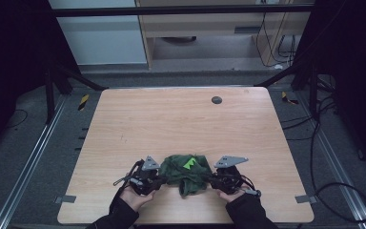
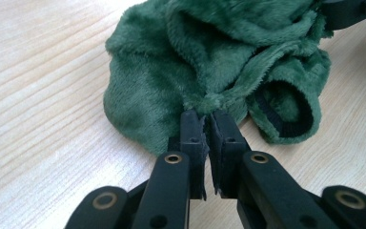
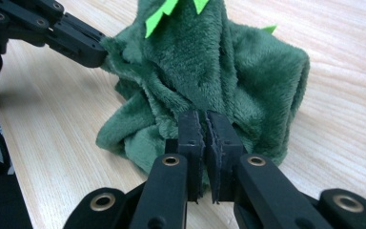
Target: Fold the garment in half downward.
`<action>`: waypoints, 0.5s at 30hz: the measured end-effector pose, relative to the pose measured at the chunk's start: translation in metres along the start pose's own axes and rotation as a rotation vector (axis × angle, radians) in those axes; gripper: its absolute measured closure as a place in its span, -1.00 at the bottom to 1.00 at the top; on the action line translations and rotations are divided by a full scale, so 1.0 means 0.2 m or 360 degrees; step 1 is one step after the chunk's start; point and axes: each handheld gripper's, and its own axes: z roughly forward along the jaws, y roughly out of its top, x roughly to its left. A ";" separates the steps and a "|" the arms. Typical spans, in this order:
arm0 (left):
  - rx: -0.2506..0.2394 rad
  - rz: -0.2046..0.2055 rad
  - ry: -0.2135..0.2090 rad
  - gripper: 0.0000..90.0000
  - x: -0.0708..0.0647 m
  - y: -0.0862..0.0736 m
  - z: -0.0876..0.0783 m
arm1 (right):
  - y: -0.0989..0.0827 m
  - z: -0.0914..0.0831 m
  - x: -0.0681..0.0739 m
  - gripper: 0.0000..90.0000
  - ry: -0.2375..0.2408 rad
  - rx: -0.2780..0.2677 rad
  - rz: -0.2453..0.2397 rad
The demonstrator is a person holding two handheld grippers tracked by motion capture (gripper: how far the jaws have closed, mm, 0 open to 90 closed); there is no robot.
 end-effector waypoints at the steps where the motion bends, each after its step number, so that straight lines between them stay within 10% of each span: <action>1: 0.0010 0.0002 -0.0004 0.88 0.00 0.00 0.00 | 0.00 0.00 0.00 0.89 -0.0001 0.0004 -0.0003; 15: -0.0002 -0.0002 -0.0015 0.78 -0.01 -0.01 0.00 | -0.01 0.00 -0.01 0.82 -0.0014 0.0034 0.0013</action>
